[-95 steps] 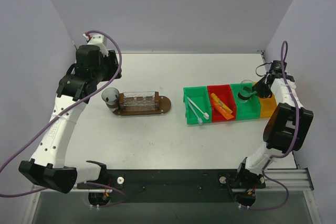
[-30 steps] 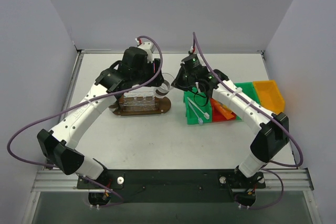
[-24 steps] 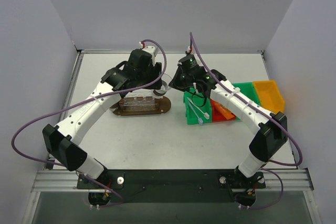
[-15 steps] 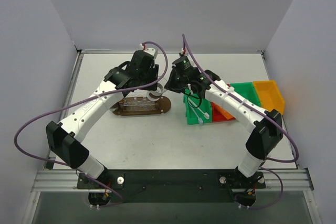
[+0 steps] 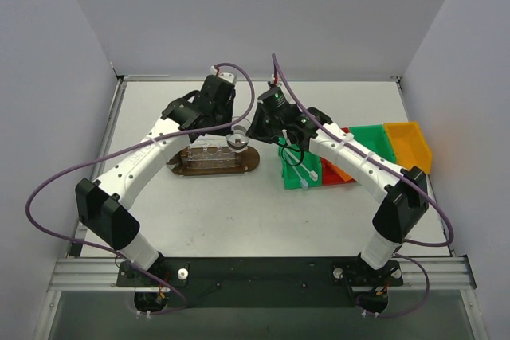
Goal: Prepare toiletry sets of a toothbrush and toothpaste on the tray
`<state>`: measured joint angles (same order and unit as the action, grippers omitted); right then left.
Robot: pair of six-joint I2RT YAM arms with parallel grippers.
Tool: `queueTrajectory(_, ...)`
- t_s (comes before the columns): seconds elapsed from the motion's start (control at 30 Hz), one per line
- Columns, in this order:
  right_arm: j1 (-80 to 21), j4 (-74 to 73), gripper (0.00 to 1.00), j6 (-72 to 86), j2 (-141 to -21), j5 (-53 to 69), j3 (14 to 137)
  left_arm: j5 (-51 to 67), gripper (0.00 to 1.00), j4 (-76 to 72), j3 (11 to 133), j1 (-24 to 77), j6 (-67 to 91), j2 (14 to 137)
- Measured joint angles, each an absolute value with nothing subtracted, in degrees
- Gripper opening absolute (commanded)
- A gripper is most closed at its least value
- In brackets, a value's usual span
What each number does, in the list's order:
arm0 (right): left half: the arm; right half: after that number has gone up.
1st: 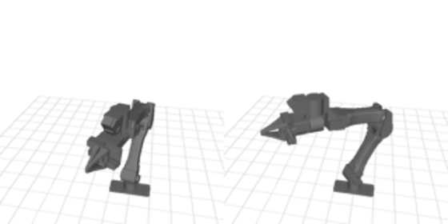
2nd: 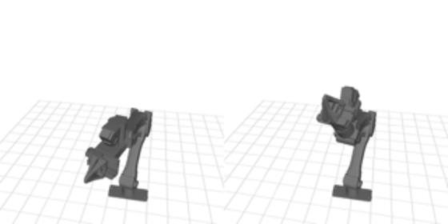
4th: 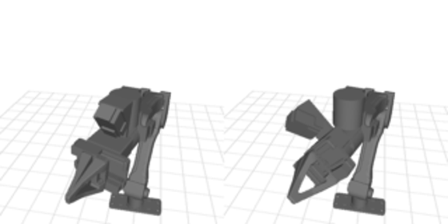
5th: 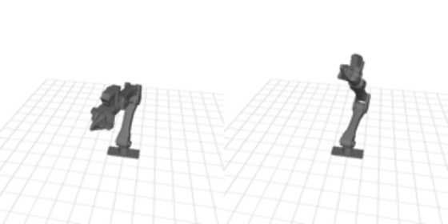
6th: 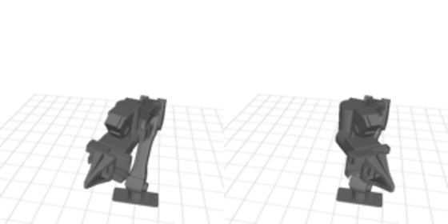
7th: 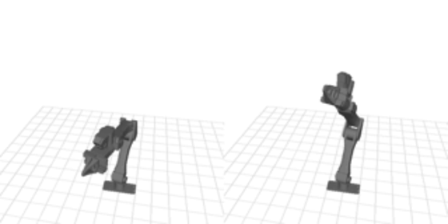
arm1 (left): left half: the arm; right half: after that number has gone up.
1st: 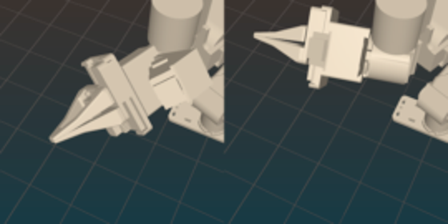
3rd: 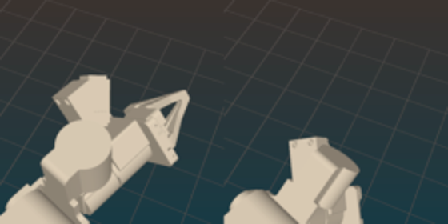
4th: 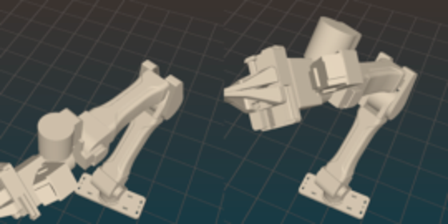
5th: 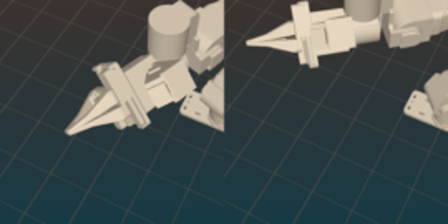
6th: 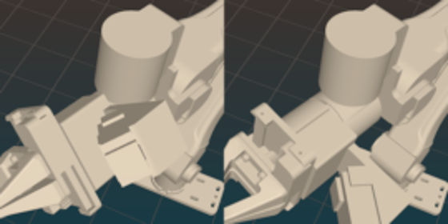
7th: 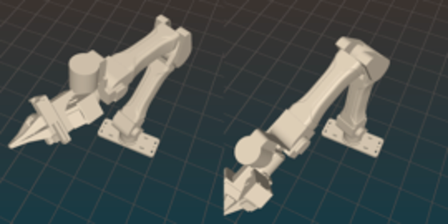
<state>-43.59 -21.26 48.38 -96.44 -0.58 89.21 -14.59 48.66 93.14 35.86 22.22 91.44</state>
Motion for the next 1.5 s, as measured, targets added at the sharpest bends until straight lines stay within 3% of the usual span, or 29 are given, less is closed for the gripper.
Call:
queueTrajectory(0.23,-43.6,-20.9,0.39,47.9,-96.2,0.9,89.3,-13.2,0.00,50.9,95.7,35.8,20.5,93.3)
queueTrajectory(0.33,-43.6,-21.3,0.44,46.9,-95.0,1.1,89.2,-11.1,0.00,51.4,96.3,35.8,19.8,93.6)
queueTrajectory(0.7,-38.6,-26.3,0.43,40.5,-85.7,9.5,88.5,4.0,0.00,52.5,97.6,35.2,13.8,93.7)
queueTrajectory(1.1,-34.7,-36.7,0.44,31.4,-84.6,22.9,90.3,14.0,0.00,56.7,97.6,34.8,3.0,93.7)
queueTrajectory(1.5,-40.2,-38.8,0.34,28.1,-84.8,16.3,90.5,18.4,0.00,57.9,97.7,34.8,-2.3,93.8)
